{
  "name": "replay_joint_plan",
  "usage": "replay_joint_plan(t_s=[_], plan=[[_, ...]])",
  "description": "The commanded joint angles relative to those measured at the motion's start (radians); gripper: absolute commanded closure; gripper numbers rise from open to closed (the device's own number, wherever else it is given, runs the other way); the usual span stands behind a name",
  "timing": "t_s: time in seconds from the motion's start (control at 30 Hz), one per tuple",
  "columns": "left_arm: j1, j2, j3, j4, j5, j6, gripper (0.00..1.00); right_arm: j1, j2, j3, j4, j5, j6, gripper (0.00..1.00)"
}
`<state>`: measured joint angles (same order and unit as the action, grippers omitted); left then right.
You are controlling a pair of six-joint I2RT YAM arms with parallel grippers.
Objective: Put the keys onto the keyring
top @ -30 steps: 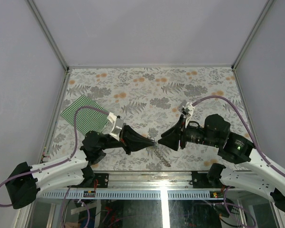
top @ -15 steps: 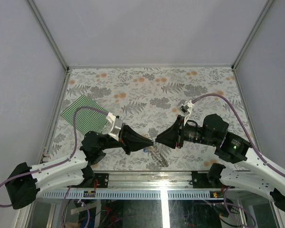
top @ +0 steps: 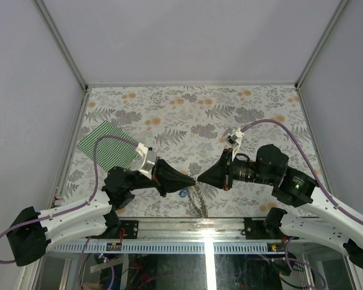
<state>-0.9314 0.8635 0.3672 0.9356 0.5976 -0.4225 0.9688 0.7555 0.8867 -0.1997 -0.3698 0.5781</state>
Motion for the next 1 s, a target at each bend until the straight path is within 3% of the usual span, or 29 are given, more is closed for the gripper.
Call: replay_joint_plan(t_s=[0.0, 0.17, 0.3, 0.57, 0.97], plan=[[-0.006, -0.022, 0.039, 0.058, -0.023, 0.031, 1.0, 0.005, 0.001, 0.013, 0.029, -0.026, -0.018, 0.92], [-0.007, -0.031, 0.04, 0.042, -0.029, 0.037, 1.0, 0.006, 0.005, 0.014, 0.029, -0.038, -0.02, 0.78], [-0.007, -0.039, 0.041, 0.029, -0.031, 0.042, 1.0, 0.006, 0.005, 0.005, 0.025, -0.038, -0.022, 0.77], [-0.006, -0.052, 0.043, 0.011, -0.036, 0.049, 1.0, 0.006, 0.002, 0.006, 0.019, -0.031, -0.029, 1.0], [-0.007, -0.086, 0.044, -0.028, -0.054, 0.069, 1.0, 0.005, 0.0, -0.002, -0.023, 0.0, -0.038, 1.0]])
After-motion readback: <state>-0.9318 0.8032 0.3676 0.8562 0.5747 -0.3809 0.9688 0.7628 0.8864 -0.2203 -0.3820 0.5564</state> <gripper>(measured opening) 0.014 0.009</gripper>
